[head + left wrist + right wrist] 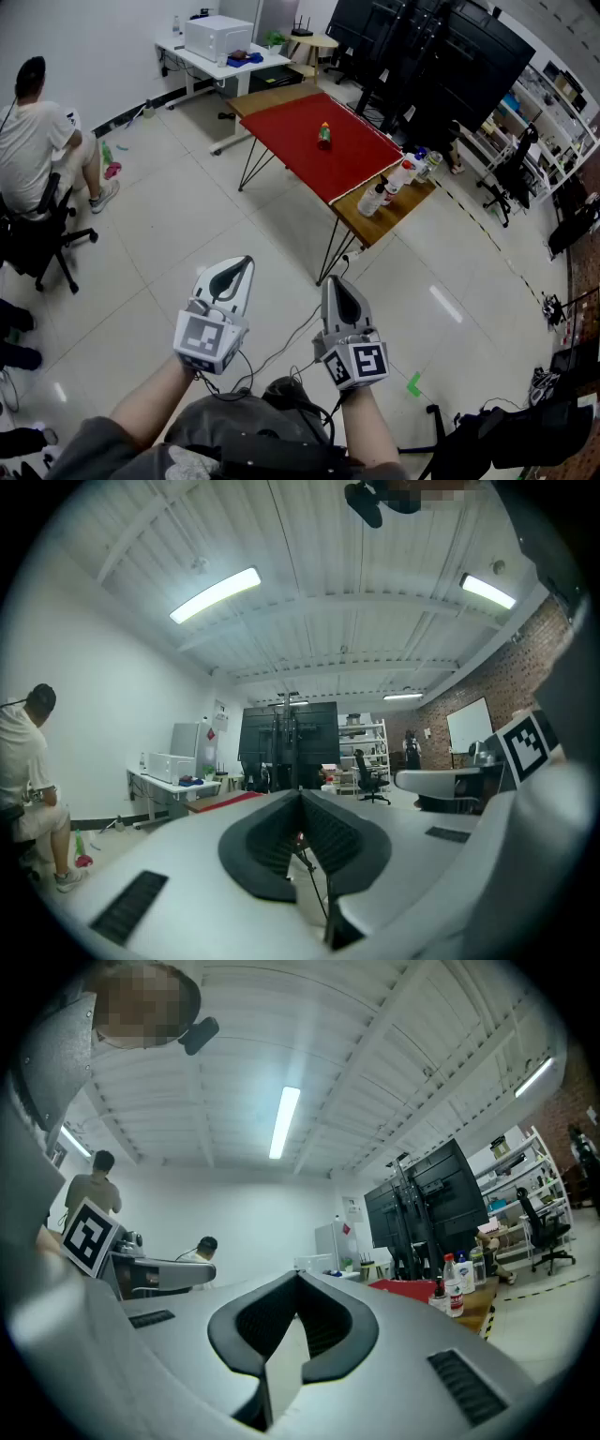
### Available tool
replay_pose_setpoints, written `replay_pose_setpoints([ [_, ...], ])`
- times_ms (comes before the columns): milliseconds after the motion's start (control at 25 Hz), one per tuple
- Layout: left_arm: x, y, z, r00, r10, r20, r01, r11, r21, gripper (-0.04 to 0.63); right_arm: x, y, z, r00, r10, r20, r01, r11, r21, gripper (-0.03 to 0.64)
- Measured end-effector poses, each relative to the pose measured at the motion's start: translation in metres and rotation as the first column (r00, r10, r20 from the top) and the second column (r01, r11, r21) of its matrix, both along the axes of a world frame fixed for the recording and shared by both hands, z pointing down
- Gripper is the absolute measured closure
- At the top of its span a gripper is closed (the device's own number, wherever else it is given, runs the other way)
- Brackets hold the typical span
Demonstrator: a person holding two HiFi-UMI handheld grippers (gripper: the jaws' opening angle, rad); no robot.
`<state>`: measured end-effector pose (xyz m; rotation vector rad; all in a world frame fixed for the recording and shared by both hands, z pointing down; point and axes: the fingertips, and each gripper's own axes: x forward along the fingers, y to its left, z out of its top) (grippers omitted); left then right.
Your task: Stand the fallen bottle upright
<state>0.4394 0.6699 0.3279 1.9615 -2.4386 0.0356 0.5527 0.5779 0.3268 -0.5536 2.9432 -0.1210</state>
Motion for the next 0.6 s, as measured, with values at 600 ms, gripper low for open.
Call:
replay_pose_setpoints([
  [600, -0.090, -0.049, 0.026, 0.998, -0.066, -0.018, 0.066, 0.998, -0.004, 0.568, -0.097, -0.068, 0.019, 0.998, -0.046, 0.036, 0.047, 0.999, -0.006, 0.620],
])
